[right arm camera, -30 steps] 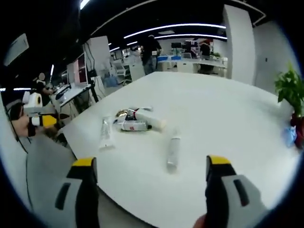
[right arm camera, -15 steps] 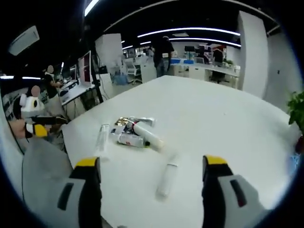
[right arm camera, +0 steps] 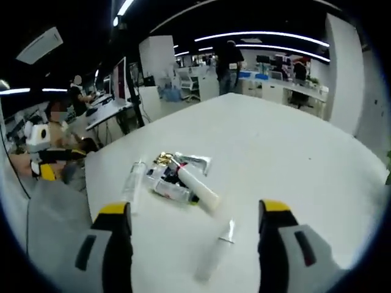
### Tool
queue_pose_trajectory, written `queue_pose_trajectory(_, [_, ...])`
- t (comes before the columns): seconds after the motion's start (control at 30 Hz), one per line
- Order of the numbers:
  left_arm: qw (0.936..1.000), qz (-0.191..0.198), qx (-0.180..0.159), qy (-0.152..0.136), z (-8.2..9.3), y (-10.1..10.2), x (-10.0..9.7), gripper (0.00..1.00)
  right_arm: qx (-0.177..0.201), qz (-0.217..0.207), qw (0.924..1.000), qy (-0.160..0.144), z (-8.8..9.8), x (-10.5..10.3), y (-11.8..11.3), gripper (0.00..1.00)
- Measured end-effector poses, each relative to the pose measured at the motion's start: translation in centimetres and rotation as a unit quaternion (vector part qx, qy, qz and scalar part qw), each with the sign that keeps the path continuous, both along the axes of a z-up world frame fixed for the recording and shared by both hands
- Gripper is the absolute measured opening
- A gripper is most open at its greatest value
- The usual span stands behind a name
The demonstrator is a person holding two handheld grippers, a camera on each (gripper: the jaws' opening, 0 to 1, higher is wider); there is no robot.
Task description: Arrange the skincare products in the storage area until every visible bottle or jar stands upright without overlapping.
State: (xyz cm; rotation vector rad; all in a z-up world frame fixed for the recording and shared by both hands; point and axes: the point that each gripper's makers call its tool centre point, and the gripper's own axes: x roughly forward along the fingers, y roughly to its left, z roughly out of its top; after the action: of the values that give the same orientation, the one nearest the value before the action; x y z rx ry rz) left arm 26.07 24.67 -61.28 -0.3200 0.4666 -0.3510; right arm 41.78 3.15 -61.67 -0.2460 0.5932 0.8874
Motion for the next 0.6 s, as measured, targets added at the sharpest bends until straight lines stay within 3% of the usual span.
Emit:
queue_pose_trajectory(0.2, [1.0000,0.003,-0.004,0.004,-0.1,0.2,0.0,0.96,-0.035,0.090,0.9953,-0.006,-0.2,0.9,4.1,0.85])
queue_pose_trajectory(0.33, [0.9999,0.007,-0.006,0.009,-0.3,0.4,0.0,0.95,-0.044,0.129,0.9907,-0.003,-0.7,1.4,6.2,0.82])
queue_pose_trajectory(0.6, [0.9997,0.018,-0.012,0.009,-0.3,0.7,0.1,0.94,-0.074,0.146,0.9863,0.011,-3.6,3.3,7.8,0.73])
